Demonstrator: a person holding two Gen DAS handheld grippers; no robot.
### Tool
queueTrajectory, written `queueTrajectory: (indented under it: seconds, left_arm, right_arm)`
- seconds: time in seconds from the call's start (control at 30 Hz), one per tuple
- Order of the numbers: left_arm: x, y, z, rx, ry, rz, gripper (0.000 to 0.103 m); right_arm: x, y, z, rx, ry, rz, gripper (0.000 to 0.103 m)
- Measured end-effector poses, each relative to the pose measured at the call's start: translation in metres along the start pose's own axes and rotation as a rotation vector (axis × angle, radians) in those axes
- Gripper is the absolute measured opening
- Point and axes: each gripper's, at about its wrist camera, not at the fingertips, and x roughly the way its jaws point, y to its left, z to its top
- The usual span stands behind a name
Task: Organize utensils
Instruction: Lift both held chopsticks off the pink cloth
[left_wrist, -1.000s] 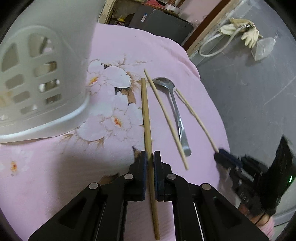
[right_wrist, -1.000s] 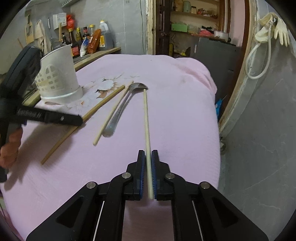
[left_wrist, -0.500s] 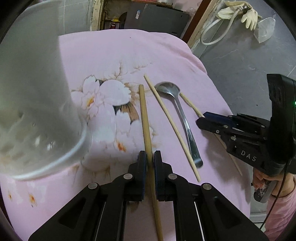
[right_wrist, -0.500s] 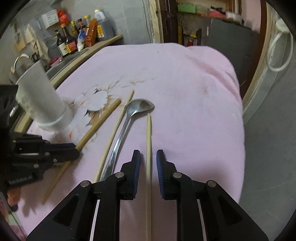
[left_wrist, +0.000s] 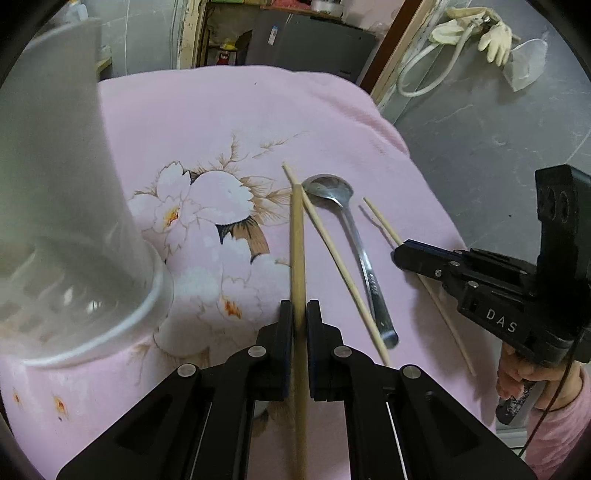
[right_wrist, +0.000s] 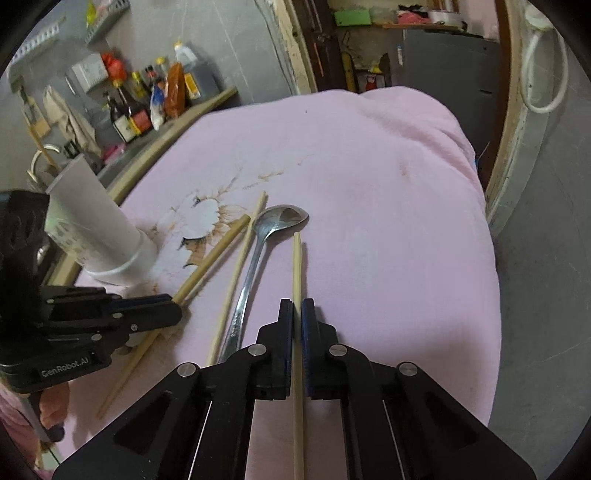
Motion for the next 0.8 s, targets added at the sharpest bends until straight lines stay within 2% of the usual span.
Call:
queueTrajectory:
  seconds: [0.2,0.3,0.33,0.4,0.47,0.63,0.77,0.8]
  left_arm:
    - [-0.029,-0.009,-0.020,0.028,-0.126,-0.031,0.005]
    - [-0.051,-0.017,-0.033,0.054,-0.269,-0.023,0.005]
    - [-0.061,-0.017,-0.037,0.059,-0.338,-0.019,0.005]
    - [-0.077,-0.020,-0.046,0.063,-0.460,-0.022,0.005]
    - [-0.091,-0.024,-0.053,0.076,-0.576,-0.010,0.005]
    - [-0.128,-0.031,-0.061,0.089,-0.803,-0.002,0.005]
    - [-0.164,-0.026,-0.064,0.084,-0.944,0.012,0.005]
    - [-0.171,-0.023,-0.065,0.085,-0.959,0.012,0.005]
  right_arm:
    - [-0.033,0.006,-0.019,0.022,-0.147,0.038,0.003]
    - [-0.056,0.021,-0.030,-0.029,-0.281,0.020,0.003]
    - [-0.070,0.028,-0.038,-0.045,-0.367,0.025,0.003]
    - [-0.085,0.039,-0.047,-0.066,-0.474,0.034,0.003]
    - [-0.107,0.060,-0.058,-0.125,-0.621,0.021,0.003]
    - [-0.141,0.095,-0.063,-0.218,-0.828,0.010,0.003]
    - [-0.159,0.116,-0.056,-0.259,-0.958,0.050,0.003]
    - [-0.160,0.121,-0.050,-0.260,-0.983,0.075,0.003]
